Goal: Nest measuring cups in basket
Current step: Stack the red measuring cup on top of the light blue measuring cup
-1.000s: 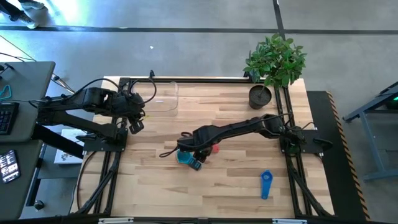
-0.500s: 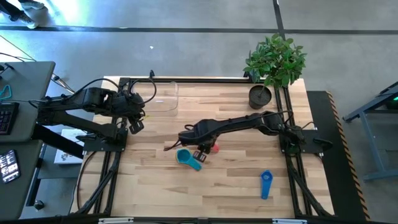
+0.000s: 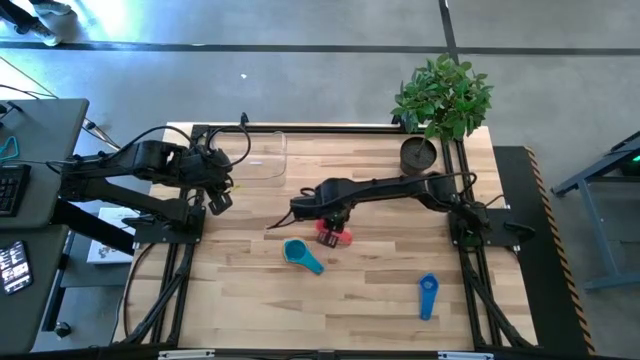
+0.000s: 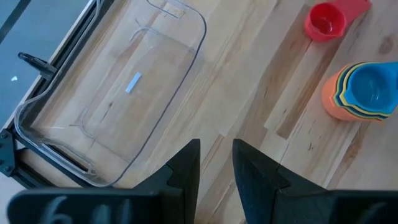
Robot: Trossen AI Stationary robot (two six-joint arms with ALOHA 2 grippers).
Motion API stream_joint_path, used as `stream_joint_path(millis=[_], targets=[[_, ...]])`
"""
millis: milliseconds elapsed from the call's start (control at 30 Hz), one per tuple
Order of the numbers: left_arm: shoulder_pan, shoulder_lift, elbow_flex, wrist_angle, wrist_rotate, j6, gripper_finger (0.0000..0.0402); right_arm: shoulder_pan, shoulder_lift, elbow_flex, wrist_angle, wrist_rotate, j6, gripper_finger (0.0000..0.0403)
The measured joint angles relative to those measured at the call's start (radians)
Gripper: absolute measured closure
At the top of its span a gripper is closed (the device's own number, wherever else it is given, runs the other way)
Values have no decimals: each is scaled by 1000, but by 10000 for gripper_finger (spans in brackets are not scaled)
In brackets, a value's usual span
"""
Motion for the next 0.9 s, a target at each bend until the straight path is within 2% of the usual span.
stream_joint_path(millis=[467, 900], targets=[[0, 0, 0, 3, 0, -94, 316, -56, -66, -2, -16, 73, -128, 316], [0, 0, 0, 4, 0, -187, 316, -107, -71, -2, -35, 76, -252, 316]])
